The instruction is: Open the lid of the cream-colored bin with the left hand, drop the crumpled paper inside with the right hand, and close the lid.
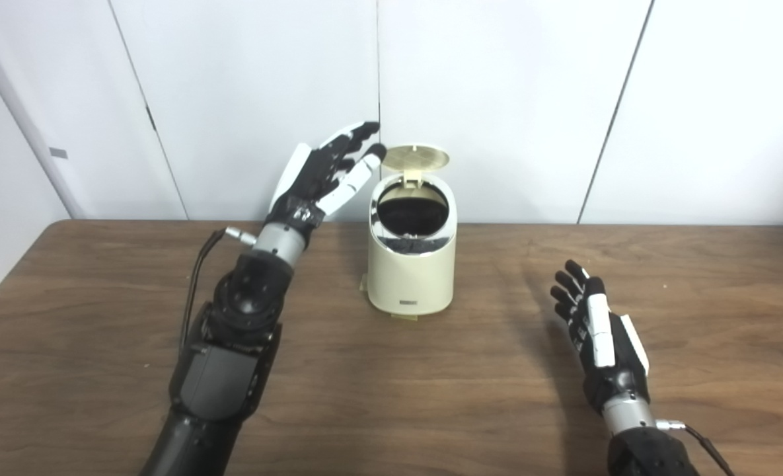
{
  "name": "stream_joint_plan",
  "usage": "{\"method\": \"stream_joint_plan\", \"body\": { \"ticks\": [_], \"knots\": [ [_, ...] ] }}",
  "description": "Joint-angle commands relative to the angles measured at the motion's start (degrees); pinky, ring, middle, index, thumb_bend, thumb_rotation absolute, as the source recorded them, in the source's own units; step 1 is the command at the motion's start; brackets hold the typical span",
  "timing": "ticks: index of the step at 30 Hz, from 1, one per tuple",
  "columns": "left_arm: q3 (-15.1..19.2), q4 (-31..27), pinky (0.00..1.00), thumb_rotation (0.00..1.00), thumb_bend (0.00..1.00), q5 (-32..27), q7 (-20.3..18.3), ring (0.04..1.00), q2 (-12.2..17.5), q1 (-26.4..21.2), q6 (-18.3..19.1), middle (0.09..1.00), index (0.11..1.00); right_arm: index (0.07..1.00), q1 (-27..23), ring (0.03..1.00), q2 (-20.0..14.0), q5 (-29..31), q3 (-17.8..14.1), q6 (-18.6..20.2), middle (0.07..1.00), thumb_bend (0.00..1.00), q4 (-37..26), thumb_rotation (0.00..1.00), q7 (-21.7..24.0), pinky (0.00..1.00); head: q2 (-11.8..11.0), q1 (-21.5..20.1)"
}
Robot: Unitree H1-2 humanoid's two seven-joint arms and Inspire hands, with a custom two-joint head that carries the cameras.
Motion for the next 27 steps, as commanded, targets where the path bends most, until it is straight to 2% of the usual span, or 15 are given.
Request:
{"method": "stream_joint_plan", "body": {
  "ticks": [1, 3, 6, 11, 13, 17, 27],
  "knots": [
    [-0.79, -0.16, 0.93, 0.71, 0.51, 2.3, 0.28, 0.94, 0.68, -4.0, -1.39, 0.923, 0.897, 0.94, -1.56, 0.911, -0.31, 0.12, -0.07, -1.44, 0.918, 0.61, -1.54, 1.0, 0.16, 0.94, 0.02, -0.2],
    [-1.58, 0.05, 0.91, 0.73, 0.52, 3.87, 0.1, 0.946, 0.87, -4.47, -1.29, 0.938, 0.898, 0.944, -1.55, 0.911, -0.35, 0.24, 0.0, -1.69, 0.915, 0.61, -1.35, 1.0, 0.32, 0.95, 0.02, -0.2],
    [-2.5, 0.02, 0.94, 0.7, 0.51, 5.87, 0.3, 0.984, 1.0, -4.69, -1.66, 0.977, 0.91, 0.957, -1.43, 0.909, -0.4, 0.33, 0.17, -1.67, 0.918, 0.61, -1.42, 1.0, 0.55, 0.94, -0.06, -0.37],
    [-6.28, 1.58, 0.88, 0.73, 0.53, 14.1, 1.59, 0.959, 3.23, -5.61, -4.73, 0.949, 0.904, 0.968, -1.48, 0.899, -0.14, 0.7, 0.2, -1.15, 0.913, 0.62, -1.4, 1.0, 0.52, 0.93, -0.08, -0.8],
    [-6.91, 2.4, 0.87, 0.73, 0.53, 15.55, 1.74, 0.958, 3.68, -5.91, -6.02, 0.944, 0.9, 0.971, -1.5, 0.896, -0.16, 0.71, 0.31, -1.12, 0.912, 0.62, -1.27, 1.0, 0.5, 0.92, -0.06, -0.99],
    [-8.34, 3.16, 0.91, 0.72, 0.55, 19.18, 1.27, 0.995, 4.45, -6.65, -7.07, 0.954, 0.88, 0.977, -1.57, 0.897, -0.49, -0.11, 0.79, -1.26, 0.907, 0.64, -0.7, 0.99, 0.36, 0.89, 0.06, -1.4],
    [-11.11, -0.74, 0.9, 0.69, 0.54, 25.85, -2.33, 0.993, 7.12, -5.93, -6.74, 0.952, 0.689, 0.987, -1.54, 0.9, -0.35, -1.19, 1.09, -0.57, 0.909, 0.6, -0.65, 1.0, -0.21, 0.86, 0.61, -2.01]
  ]
}}
